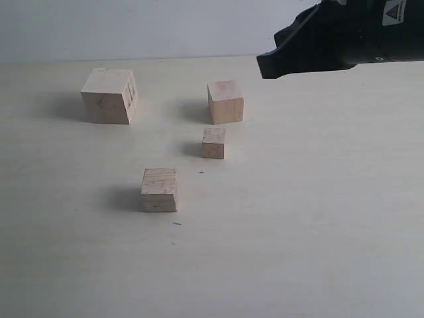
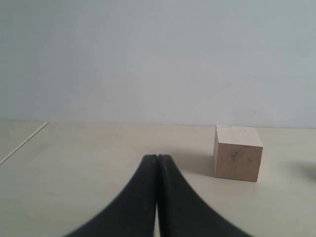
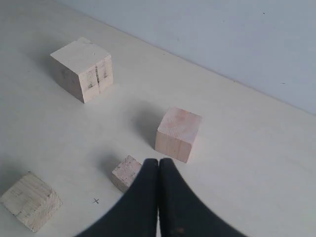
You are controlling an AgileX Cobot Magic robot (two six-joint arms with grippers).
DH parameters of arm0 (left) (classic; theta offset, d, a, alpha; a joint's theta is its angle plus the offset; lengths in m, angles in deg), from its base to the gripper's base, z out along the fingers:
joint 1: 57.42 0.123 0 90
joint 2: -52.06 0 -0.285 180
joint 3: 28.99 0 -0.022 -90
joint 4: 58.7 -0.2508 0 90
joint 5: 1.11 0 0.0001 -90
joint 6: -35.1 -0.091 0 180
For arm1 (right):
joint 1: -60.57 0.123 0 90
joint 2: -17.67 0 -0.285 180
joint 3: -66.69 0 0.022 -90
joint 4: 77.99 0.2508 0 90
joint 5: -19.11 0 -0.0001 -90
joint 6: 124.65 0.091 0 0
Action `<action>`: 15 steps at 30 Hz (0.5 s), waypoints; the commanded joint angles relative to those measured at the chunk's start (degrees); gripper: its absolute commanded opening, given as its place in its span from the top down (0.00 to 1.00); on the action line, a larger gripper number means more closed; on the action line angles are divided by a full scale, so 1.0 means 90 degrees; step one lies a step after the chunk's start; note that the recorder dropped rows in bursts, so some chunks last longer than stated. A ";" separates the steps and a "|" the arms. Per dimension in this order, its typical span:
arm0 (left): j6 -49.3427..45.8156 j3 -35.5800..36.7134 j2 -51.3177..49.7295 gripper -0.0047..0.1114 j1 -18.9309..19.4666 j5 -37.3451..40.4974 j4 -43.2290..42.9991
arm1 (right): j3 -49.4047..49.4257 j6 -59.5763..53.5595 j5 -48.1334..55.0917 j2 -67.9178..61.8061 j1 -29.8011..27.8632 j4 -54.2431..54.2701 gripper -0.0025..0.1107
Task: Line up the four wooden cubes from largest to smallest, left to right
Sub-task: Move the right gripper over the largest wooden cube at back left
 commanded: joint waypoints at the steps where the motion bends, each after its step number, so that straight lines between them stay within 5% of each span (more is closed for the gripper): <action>1: -0.0004 -0.0002 0.0042 0.94 0.0012 -0.0010 0.0065 | 0.0035 0.0053 -0.0016 -0.0009 0.0007 -0.0004 0.98; 15: -0.0004 -0.0002 0.0042 0.94 0.0012 -0.0010 0.0065 | -0.1033 0.0097 -0.0028 -0.1447 0.0007 -0.0028 0.98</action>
